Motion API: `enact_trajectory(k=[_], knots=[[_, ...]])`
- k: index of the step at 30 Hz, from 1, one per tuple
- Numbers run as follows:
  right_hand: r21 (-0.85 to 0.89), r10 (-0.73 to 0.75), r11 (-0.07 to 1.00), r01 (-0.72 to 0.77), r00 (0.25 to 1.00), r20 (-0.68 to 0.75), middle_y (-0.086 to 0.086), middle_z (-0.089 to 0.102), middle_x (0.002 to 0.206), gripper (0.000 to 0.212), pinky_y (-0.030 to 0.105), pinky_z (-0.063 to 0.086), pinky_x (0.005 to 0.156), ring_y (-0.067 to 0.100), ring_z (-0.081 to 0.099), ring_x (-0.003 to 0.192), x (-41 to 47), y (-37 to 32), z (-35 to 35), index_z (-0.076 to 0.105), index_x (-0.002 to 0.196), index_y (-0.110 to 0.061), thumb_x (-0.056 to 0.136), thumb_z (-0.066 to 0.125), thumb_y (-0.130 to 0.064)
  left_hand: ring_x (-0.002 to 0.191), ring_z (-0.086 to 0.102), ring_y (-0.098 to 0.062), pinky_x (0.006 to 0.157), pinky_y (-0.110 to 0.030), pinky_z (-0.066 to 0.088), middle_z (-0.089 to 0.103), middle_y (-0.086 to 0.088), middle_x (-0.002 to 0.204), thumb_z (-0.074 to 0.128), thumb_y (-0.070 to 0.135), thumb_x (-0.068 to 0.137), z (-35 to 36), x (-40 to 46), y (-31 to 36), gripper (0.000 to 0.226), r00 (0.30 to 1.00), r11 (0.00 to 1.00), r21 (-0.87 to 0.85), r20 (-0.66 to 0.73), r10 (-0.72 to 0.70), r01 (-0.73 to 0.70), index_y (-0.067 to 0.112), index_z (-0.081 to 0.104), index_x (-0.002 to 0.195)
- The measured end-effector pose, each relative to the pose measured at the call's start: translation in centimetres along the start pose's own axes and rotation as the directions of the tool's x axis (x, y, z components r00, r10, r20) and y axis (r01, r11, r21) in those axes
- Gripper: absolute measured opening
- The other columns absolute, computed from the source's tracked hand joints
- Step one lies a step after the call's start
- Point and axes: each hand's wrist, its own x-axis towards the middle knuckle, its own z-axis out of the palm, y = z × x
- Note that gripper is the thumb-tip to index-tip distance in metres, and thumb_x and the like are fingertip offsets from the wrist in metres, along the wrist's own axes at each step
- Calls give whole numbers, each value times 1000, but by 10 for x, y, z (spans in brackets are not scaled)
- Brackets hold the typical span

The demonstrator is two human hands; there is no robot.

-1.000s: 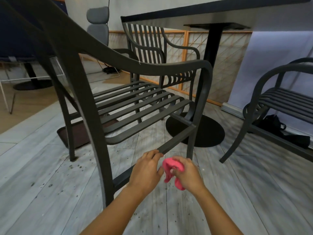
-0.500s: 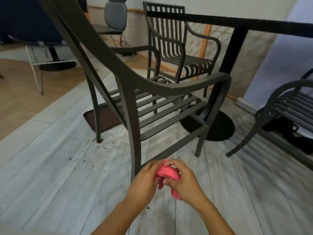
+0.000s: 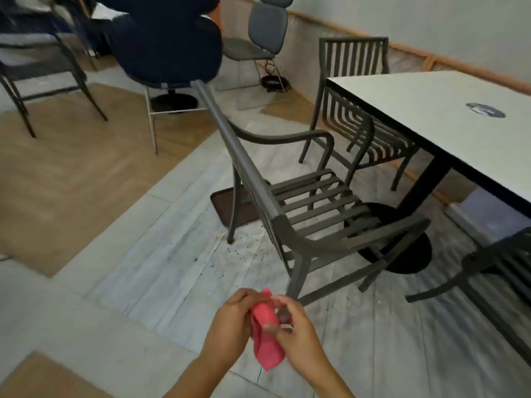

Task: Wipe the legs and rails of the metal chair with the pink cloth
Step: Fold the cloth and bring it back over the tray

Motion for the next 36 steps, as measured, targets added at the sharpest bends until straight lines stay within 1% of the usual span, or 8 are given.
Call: enact_trajectory(k=[5, 11, 15, 19, 25, 28, 32, 36], knots=[[5, 76, 997, -76, 997, 35, -3, 56, 105, 48, 21, 52, 71, 14, 58, 89, 10, -83, 34, 51, 105, -36, 73, 74, -8, 98, 57, -1, 81, -8, 44, 56, 16, 107, 53, -5, 82, -92, -2, 21, 37, 996, 998, -3, -71, -57, 57, 18, 69, 105], [-56, -6, 998, 12, 994, 106, -3, 68, 85, 27, 12, 46, 65, 7, 60, 76, 29, -187, 89, 63, 85, -24, 74, 68, 0, 97, 61, -3, 74, -26, 54, 56, 21, 103, 41, 5, 76, -207, 0, 27, 40, 986, 993, -69, -133, -99, 91, 25, 69, 97], [-50, -69, 996, 71, 997, 34, -2, 68, 91, 22, 10, 45, 68, 13, 60, 86, 46, -233, 127, 64, 87, -21, 75, 68, -4, 99, 55, -1, 83, -15, 43, 53, 20, 114, 50, -4, 82, -265, 6, 25, 46, 949, 989, -44, -276, -150, 144, 28, 62, 112], [-70, -169, 984, 165, 984, -54, -3, 63, 101, 22, 11, 42, 71, 9, 56, 92, 73, -274, 149, 64, 97, -20, 78, 68, -9, 113, 53, -9, 95, -22, 40, 55, 9, 124, 53, 8, 90, -309, 21, 20, 36, 902, 976, -109, -374, -218, 191, 24, 55, 123], [-120, -307, 949, 292, 943, -129, -1, 58, 103, 23, 9, 39, 74, 13, 55, 95, 133, -324, 172, 64, 99, -16, 78, 68, -7, 110, 54, -11, 94, -29, 44, 55, 10, 122, 60, 24, 90, -361, 70, 14, 46, 883, 944, -253, -365, -296, 212, 23, 44, 132], [-115, -357, 933, 342, 920, -164, -2, 60, 103, 22, 13, 41, 77, 11, 57, 95, 175, -343, 181, 65, 99, -17, 77, 68, -12, 109, 55, -12, 89, -23, 42, 57, 6, 118, 61, 22, 89, -386, 109, 4, 48, 896, 902, -381, -300, -328, 203, 21, 42, 133], [-101, -371, 928, 358, 903, -215, -4, 61, 101, 23, 13, 41, 76, 9, 57, 93, 239, -366, 192, 65, 99, -18, 78, 68, -8, 103, 59, -7, 78, -8, 46, 61, 12, 106, 65, 15, 86, -423, 174, -12, 40, 940, 884, -451, -234, -248, 121, 30, 48, 120], [-122, -358, 934, 337, 892, -275, -6, 60, 98, 23, 9, 41, 74, 3, 55, 89, 303, -397, 201, 66, 99, -16, 79, 68, -7, 101, 62, -8, 86, -22, 51, 63, 11, 106, 70, 13, 81, -460, 244, -30, 46, 963, 903, -419, -195, -188, 92, 28, 53, 121]])
